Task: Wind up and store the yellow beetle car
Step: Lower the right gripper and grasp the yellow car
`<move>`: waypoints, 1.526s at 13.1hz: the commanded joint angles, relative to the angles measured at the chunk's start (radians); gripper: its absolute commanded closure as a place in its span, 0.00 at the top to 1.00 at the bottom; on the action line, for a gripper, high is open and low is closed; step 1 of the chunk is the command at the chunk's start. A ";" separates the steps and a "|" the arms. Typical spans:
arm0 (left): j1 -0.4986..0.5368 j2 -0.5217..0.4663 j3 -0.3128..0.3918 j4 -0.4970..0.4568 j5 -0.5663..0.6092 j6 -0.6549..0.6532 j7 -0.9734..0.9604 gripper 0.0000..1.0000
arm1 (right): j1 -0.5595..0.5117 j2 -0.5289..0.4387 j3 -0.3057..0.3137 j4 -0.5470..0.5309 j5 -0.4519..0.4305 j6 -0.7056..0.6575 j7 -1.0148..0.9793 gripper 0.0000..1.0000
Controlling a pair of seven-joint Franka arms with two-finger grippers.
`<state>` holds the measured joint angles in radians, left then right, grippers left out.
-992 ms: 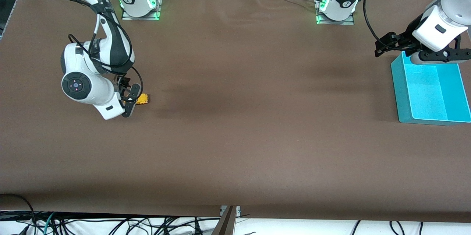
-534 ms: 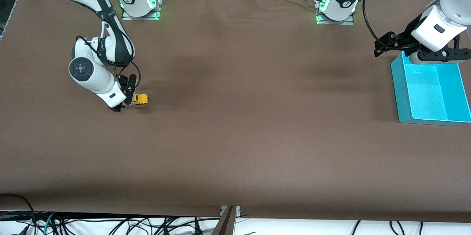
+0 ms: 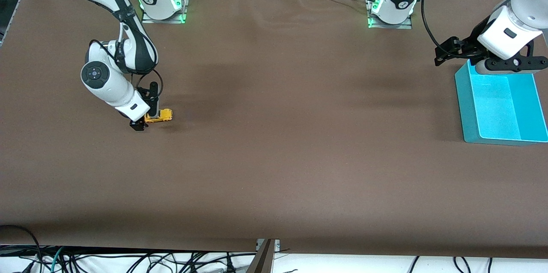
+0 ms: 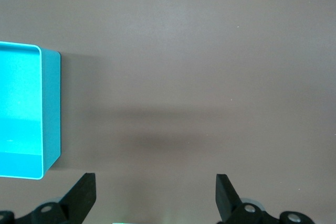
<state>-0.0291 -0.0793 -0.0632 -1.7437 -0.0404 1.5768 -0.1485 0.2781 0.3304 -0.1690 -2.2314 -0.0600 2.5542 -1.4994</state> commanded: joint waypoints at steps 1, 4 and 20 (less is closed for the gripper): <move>0.000 0.018 -0.003 0.036 0.010 -0.023 0.009 1.00 | -0.002 -0.011 0.011 -0.053 0.003 0.075 -0.024 0.96; 0.000 0.016 -0.004 0.036 0.010 -0.023 0.007 1.00 | -0.002 0.007 0.028 -0.059 0.003 0.110 -0.024 0.94; 0.000 0.018 -0.004 0.036 0.010 -0.023 0.007 1.00 | -0.016 0.031 0.045 -0.065 0.031 0.144 -0.015 0.03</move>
<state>-0.0292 -0.0793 -0.0643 -1.7433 -0.0404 1.5768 -0.1485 0.2775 0.3556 -0.1262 -2.2791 -0.0483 2.6733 -1.5077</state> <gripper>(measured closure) 0.000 0.621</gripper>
